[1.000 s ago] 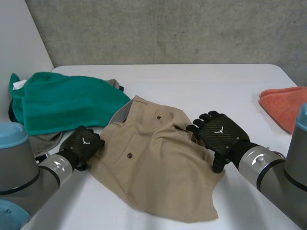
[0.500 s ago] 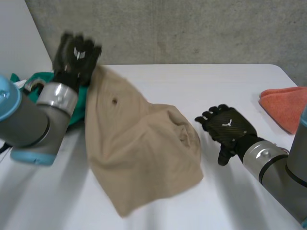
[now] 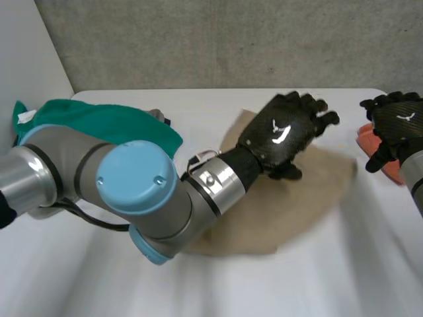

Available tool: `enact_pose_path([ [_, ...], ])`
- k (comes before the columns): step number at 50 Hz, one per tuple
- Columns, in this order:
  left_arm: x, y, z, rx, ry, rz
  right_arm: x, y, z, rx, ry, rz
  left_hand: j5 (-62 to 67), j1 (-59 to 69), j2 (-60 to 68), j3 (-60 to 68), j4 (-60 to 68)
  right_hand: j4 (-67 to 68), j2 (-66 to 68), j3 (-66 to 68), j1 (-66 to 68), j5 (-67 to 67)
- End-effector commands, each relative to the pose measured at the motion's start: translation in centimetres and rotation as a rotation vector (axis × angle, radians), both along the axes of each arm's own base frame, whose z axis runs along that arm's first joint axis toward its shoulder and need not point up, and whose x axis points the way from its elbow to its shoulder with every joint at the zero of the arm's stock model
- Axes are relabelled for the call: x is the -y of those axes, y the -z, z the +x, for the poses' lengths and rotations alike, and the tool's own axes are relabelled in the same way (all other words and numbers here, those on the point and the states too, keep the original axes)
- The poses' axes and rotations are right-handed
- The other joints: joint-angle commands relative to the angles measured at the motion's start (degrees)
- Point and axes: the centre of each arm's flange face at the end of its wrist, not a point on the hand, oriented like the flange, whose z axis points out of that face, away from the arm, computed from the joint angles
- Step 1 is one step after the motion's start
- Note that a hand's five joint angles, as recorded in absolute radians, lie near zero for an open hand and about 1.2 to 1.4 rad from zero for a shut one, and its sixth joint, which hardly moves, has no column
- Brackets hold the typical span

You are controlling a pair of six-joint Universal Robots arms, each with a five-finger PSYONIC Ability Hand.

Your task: Fold the laundry.

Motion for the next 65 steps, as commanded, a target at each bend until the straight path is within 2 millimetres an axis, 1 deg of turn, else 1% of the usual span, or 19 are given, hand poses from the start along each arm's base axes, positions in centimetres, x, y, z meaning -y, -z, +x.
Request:
enact_pose_path([
  [1,2.3,-2.7,2.4,-0.028,-0.150,-0.003,-0.1,0.0,0.7,-0.045,-0.125,0.014,-0.5,-1.0,-1.0,-1.2,-0.7,-1.8,-2.0,-1.8,-2.8,-2.7],
  [2,2.8,-3.3,3.1,-0.033,-0.191,-0.001,-0.2,0.0,0.8,-0.057,-0.146,0.019,-0.5,-1.0,-1.0,-1.2,-0.7,-1.8,-2.0,-1.8,-2.8,-2.7],
  [3,3.6,-4.2,4.7,-0.034,-0.273,0.016,-0.2,-0.1,0.8,-0.085,-0.183,0.026,-0.4,-0.8,-0.9,-1.1,-0.5,-1.8,-2.0,-1.8,-2.8,-2.7],
  [5,3.9,-4.6,6.1,-0.023,-0.347,0.041,-0.5,-0.1,0.8,-0.115,-0.216,0.044,-0.2,-0.6,-0.7,-0.9,-0.4,-1.8,-2.0,-1.8,-2.8,-2.7],
  [9,3.0,-4.7,8.9,0.045,-0.471,0.122,-2.2,-0.5,1.2,-0.222,-0.323,0.090,0.5,0.0,0.0,-0.2,0.3,-1.8,-2.0,-1.8,-2.8,-2.7],
  [11,1.7,-3.6,10.5,0.132,-0.518,0.193,-3.2,-0.6,0.8,-0.303,-0.371,0.120,0.6,0.2,0.1,0.0,0.5,-1.8,-2.0,-1.8,-2.8,-2.7],
  [14,0.2,-1.9,11.9,0.238,-0.548,0.260,-3.6,-0.1,-0.1,-0.375,-0.386,0.157,1.0,0.5,0.5,0.3,0.8,-1.8,-2.0,-1.8,-2.8,-2.7],
  [15,-0.8,-0.7,12.7,0.309,-0.559,0.299,-3.7,0.3,-0.6,-0.419,-0.399,0.175,1.6,1.2,1.1,1.0,1.5,0.8,0.6,0.7,-0.2,-0.1],
  [19,-3.7,2.2,14.0,0.470,-0.543,0.392,-4.0,1.3,-0.8,-0.470,-0.424,0.202,2.8,2.4,2.3,2.1,2.7,3.4,3.1,3.3,2.4,2.4],
  [21,-4.9,3.2,14.1,0.518,-0.523,0.418,-3.9,2.0,-0.8,-0.469,-0.429,0.218,2.7,2.2,2.2,2.0,2.5,4.0,3.8,4.0,3.0,3.1],
  [22,-6.0,4.0,14.2,0.560,-0.500,0.436,-3.5,3.2,-0.9,-0.470,-0.438,0.246,2.7,2.2,2.2,2.0,2.5,4.7,4.5,4.6,3.7,3.7],
  [26,-7.1,5.6,14.0,0.608,-0.478,0.453,-2.4,5.9,-0.9,-0.453,-0.454,0.294,2.7,2.2,2.2,2.0,2.5,4.7,4.5,4.6,3.7,3.8],
  [37,-5.0,7.6,13.0,0.581,-0.560,0.416,-1.2,9.8,-0.6,-0.428,-0.497,0.304,6.0,5.6,5.5,5.3,5.9,12.3,12.0,12.2,11.3,11.3],
  [44,-4.0,8.6,12.0,0.564,-0.560,0.403,-0.3,10.4,-0.6,-0.429,-0.490,0.252,19.1,18.7,18.6,18.4,18.9,22.4,22.1,22.3,21.4,21.4],
  [55,-2.5,9.1,10.7,0.499,-0.574,0.365,0.2,11.6,-0.4,-0.431,-0.497,0.243,37.1,36.7,36.6,36.4,37.0,32.0,31.7,31.9,30.9,31.0],
  [61,-2.0,9.6,10.2,0.499,-0.572,0.363,0.5,11.7,-0.3,-0.437,-0.496,0.223,51.4,51.0,50.9,50.7,51.3,49.9,49.7,49.9,48.9,49.0],
  [63,-2.0,9.7,10.1,0.503,-0.574,0.362,0.6,11.6,-0.3,-0.438,-0.494,0.218,56.6,56.2,56.1,55.9,56.5,58.7,58.4,58.6,57.7,57.7],
  [64,-1.9,9.9,10.0,0.510,-0.571,0.355,0.6,11.6,-0.3,-0.438,-0.494,0.218,57.3,56.9,56.8,56.6,57.1,68.2,67.9,68.1,67.1,67.2],
  [65,-1.9,10.0,10.0,0.514,-0.572,0.352,0.6,11.5,-0.3,-0.439,-0.494,0.215,57.3,56.9,56.8,56.6,57.2,68.2,68.0,68.2,67.2,67.3],
])
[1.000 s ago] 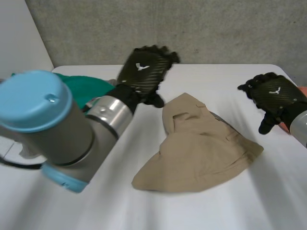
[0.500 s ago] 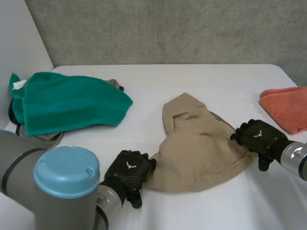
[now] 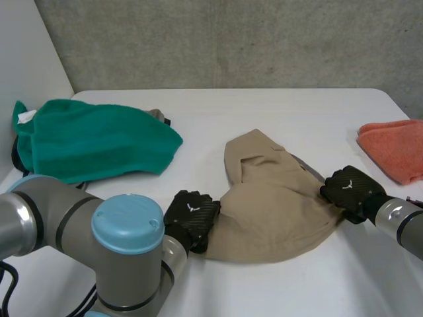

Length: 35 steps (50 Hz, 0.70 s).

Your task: Fold the laundry.

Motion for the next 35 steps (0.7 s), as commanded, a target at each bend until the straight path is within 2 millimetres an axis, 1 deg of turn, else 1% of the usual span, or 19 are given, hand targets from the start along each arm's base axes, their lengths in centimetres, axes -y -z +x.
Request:
enact_pose_path([
  [1,0.3,0.6,-0.3,0.025,0.009,-0.007,0.2,-0.2,0.1,0.000,-0.002,-0.012,17.9,17.6,17.7,17.9,17.4,25.0,24.5,24.7,29.6,26.3],
  [5,0.6,0.0,-0.4,0.048,0.021,-0.046,0.1,-0.4,0.0,0.001,0.002,-0.006,17.9,17.6,17.7,17.9,17.4,25.0,24.5,24.7,29.6,26.3],
  [7,0.9,-1.4,-0.5,0.040,0.026,-0.089,-0.2,-1.2,0.2,0.013,0.008,-0.005,17.9,17.6,17.7,17.9,17.4,25.0,24.5,24.7,29.6,26.3],
  [9,1.0,-3.0,-0.4,0.012,0.022,-0.125,-0.5,-2.5,0.6,0.033,0.004,-0.019,17.9,17.6,17.7,17.9,17.4,25.0,24.5,24.7,29.6,26.3],
  [10,1.1,-4.4,-0.2,-0.019,0.017,-0.149,-0.7,-3.9,0.8,0.058,0.013,-0.029,17.9,17.6,17.7,17.9,17.4,25.0,24.5,24.7,29.6,26.3],
  [12,1.2,-5.3,0.1,-0.030,0.011,-0.162,-0.9,-5.1,0.8,0.084,0.024,-0.038,17.9,17.6,17.7,17.9,17.4,25.0,24.5,24.7,29.6,26.3],
  [13,1.2,-5.5,0.2,-0.032,0.009,-0.164,-1.0,-5.5,0.8,0.094,0.029,-0.040,8.8,8.5,8.5,8.7,8.3,25.0,24.5,24.7,29.6,26.3],
  [14,0.9,-5.3,0.4,-0.020,0.011,-0.152,-1.2,-5.7,0.9,0.112,0.034,-0.029,-4.3,-4.6,-4.5,-4.4,-4.8,25.0,24.5,24.7,29.6,26.3],
  [17,0.0,-4.4,1.1,0.023,0.016,-0.103,-1.2,-5.6,0.9,0.121,0.044,-0.019,-11.1,-11.5,-11.4,-11.2,-11.6,25.0,24.5,24.7,29.6,26.3],
  [18,-0.6,-3.9,1.6,0.050,0.020,-0.072,-1.1,-5.5,0.9,0.119,0.053,-0.017,-17.5,-17.8,-17.7,-17.5,-18.0,25.0,24.5,24.7,29.6,26.3],
  [22,-1.6,-3.0,2.4,0.092,0.025,-0.025,-0.9,-5.0,0.8,0.111,0.061,-0.009,-21.1,-21.4,-21.3,-21.1,-21.6,25.0,24.5,24.7,29.6,26.3],
  [25,-1.9,-2.4,2.6,0.105,0.030,-0.010,-0.7,-5.0,0.9,0.109,0.074,-0.006,-23.1,-23.4,-23.3,-23.1,-23.6,25.0,24.5,24.7,29.6,26.3],
  [28,-1.7,-1.9,2.8,0.115,0.024,0.004,-0.6,-4.9,0.6,0.099,0.105,-0.006,-27.1,-27.4,-27.4,-27.2,-27.6,25.0,24.5,24.7,29.6,26.3],
  [29,-1.6,-1.7,2.8,0.118,0.024,0.008,-0.5,-4.8,0.6,0.096,0.112,-0.004,-32.3,-32.6,-32.5,-32.4,-32.8,25.0,24.5,24.7,29.6,26.3],
  [30,-1.6,-1.6,2.7,0.119,0.026,0.009,-0.6,-4.8,0.5,0.094,0.115,-0.001,-33.8,-34.2,-34.1,-33.9,-34.3,25.0,24.5,24.7,29.6,26.3],
  [33,-1.2,-0.7,2.4,0.126,0.025,0.017,-0.8,-4.6,0.6,0.092,0.117,0.008,-34.0,-34.4,-34.3,-34.1,-34.5,25.0,24.5,24.7,29.6,26.3],
  [35,-0.9,-0.5,2.1,0.121,0.026,0.011,-0.9,-4.5,0.6,0.093,0.118,0.015,-33.4,-33.7,-33.6,-33.4,-33.9,25.0,24.5,24.7,29.6,26.3],
])
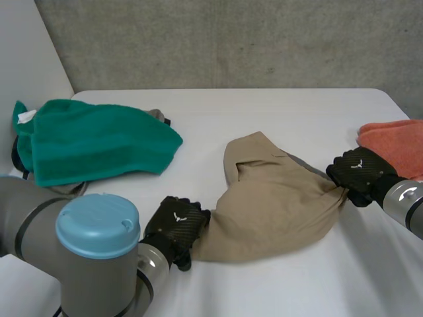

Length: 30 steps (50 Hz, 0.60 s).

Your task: Fold the laundry.

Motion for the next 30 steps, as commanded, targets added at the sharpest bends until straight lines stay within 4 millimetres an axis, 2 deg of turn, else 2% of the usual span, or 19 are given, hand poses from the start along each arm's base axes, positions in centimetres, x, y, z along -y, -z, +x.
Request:
enact_pose_path([
  [1,0.9,1.2,-0.8,-0.003,-0.001,-0.002,-0.3,0.4,-0.1,-0.006,0.013,0.019,2.9,2.6,2.4,2.3,2.9,11.5,12.9,12.6,18.4,12.8],
  [8,2.0,1.8,-1.9,-0.017,0.002,-0.020,-0.6,0.6,0.0,0.009,0.016,0.037,6.1,5.8,5.5,5.5,6.1,11.5,12.9,12.6,18.4,12.8],
  [17,2.7,3.0,-2.7,-0.009,0.003,-0.015,-0.6,0.7,0.0,0.036,0.028,0.051,18.3,18.0,17.8,17.8,18.4,11.5,12.9,12.6,18.4,12.8],
  [21,3.3,3.2,-3.1,-0.016,-0.001,-0.022,-0.6,0.7,0.1,0.035,0.029,0.048,28.1,27.8,27.6,27.5,28.1,11.5,12.9,12.6,18.4,12.8],
  [25,3.8,3.1,-3.4,-0.026,-0.003,-0.044,-0.6,0.7,0.0,0.036,0.035,0.051,51.1,50.8,50.6,50.5,51.1,11.5,12.9,12.6,18.4,12.8],
  [30,4.4,1.8,-3.9,-0.059,-0.009,-0.093,-0.2,-0.1,-0.2,0.065,0.063,0.053,53.7,53.4,53.1,53.1,53.7,11.5,12.9,12.6,18.4,12.8],
])
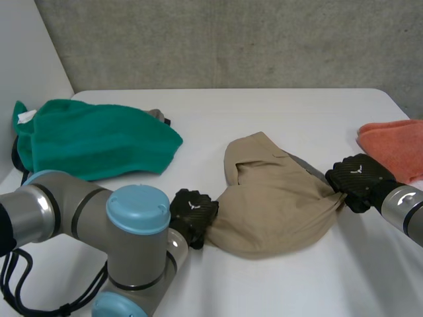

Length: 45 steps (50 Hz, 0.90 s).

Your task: Fold the laundry.

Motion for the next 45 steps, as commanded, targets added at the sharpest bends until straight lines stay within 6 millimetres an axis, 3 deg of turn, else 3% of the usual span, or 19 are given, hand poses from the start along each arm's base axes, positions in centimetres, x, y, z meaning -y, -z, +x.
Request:
enact_pose_path([
  [1,0.8,-1.7,-0.6,-0.040,-0.006,-0.059,0.4,-1.0,-0.2,0.028,0.035,-0.002,14.4,16.7,13.1,13.5,12.9,11.5,12.9,12.3,18.4,12.8],
  [3,1.1,-3.2,-0.7,-0.068,-0.011,-0.089,0.4,-1.9,-0.2,0.033,0.045,-0.014,14.4,16.7,13.1,13.5,12.9,11.5,12.9,12.3,18.4,12.8],
  [4,1.5,-6.3,-0.7,-0.124,-0.020,-0.151,0.1,-3.7,0.0,0.037,0.042,-0.047,14.4,16.7,13.1,13.5,12.9,11.5,12.9,12.3,18.4,12.8],
  [6,1.9,-9.6,-0.2,-0.181,-0.037,-0.218,-0.4,-6.0,0.3,0.038,0.033,-0.085,14.4,16.7,13.1,13.5,12.9,11.5,12.9,12.3,18.4,12.8],
  [7,2.3,-12.6,0.5,-0.228,-0.054,-0.282,-0.9,-8.4,0.4,0.041,0.028,-0.135,14.4,16.7,13.1,13.5,12.9,11.5,12.9,12.3,18.4,12.8],
  [10,2.7,-17.1,1.6,-0.290,-0.074,-0.384,-1.6,-12.1,0.6,0.054,0.021,-0.217,14.4,16.7,13.1,13.5,12.9,11.5,12.9,12.3,18.4,12.8],
  [11,2.6,-19.8,2.4,-0.317,-0.085,-0.450,-2.2,-14.5,0.6,0.061,0.021,-0.277,14.4,16.7,13.1,13.5,12.9,11.5,12.9,12.3,18.4,12.8],
  [14,2.0,-23.1,3.3,-0.347,-0.095,-0.521,-3.2,-18.3,0.5,0.079,0.027,-0.379,14.4,16.7,13.1,13.5,12.9,11.5,12.9,12.3,18.4,12.8],
  [15,1.5,-25.0,3.8,-0.365,-0.097,-0.554,-3.7,-20.5,0.4,0.094,0.038,-0.439,14.4,16.7,13.1,13.5,12.9,11.5,12.9,12.3,18.4,12.8],
  [19,0.8,-27.5,4.5,-0.375,-0.101,-0.583,-3.7,-23.9,0.1,0.110,0.074,-0.535,14.4,16.7,13.1,13.5,12.9,11.5,12.9,12.3,18.4,12.8],
  [22,1.0,-27.7,4.7,-0.356,-0.106,-0.574,-3.5,-24.8,-0.1,0.104,0.100,-0.554,14.4,16.7,13.1,13.5,12.9,11.5,12.9,12.3,18.4,12.8],
  [25,1.7,-26.7,4.4,-0.323,-0.110,-0.544,-2.7,-23.9,0.8,0.096,0.088,-0.489,14.4,16.7,13.1,13.5,12.9,11.5,12.9,12.3,18.4,12.8],
  [35,6.7,-17.2,1.1,-0.118,-0.091,-0.383,1.0,-15.8,4.3,-0.020,0.029,-0.239,14.4,16.7,13.1,13.5,12.9,11.5,12.9,12.3,18.4,12.8],
  [38,8.4,-15.6,0.5,-0.086,-0.097,-0.382,2.0,-14.4,5.0,-0.036,0.036,-0.219,14.4,16.7,13.1,13.5,12.9,11.5,12.9,12.3,18.4,12.8],
  [39,10.1,-15.2,0.3,-0.086,-0.112,-0.407,2.8,-13.6,5.4,-0.041,0.045,-0.225,14.4,16.7,13.1,13.5,12.9,11.5,12.9,12.3,18.4,12.8],
  [41,11.4,-15.4,0.0,-0.102,-0.125,-0.447,3.7,-13.2,5.8,-0.039,0.054,-0.249,14.4,16.7,13.1,13.5,12.9,11.5,12.9,12.3,18.4,12.8],
  [45,14.5,-18.1,-1.1,-0.227,-0.124,-0.639,6.5,-14.2,6.6,0.010,0.101,-0.422,14.4,16.7,13.1,13.5,12.9,11.5,12.9,12.3,18.4,12.8],
])
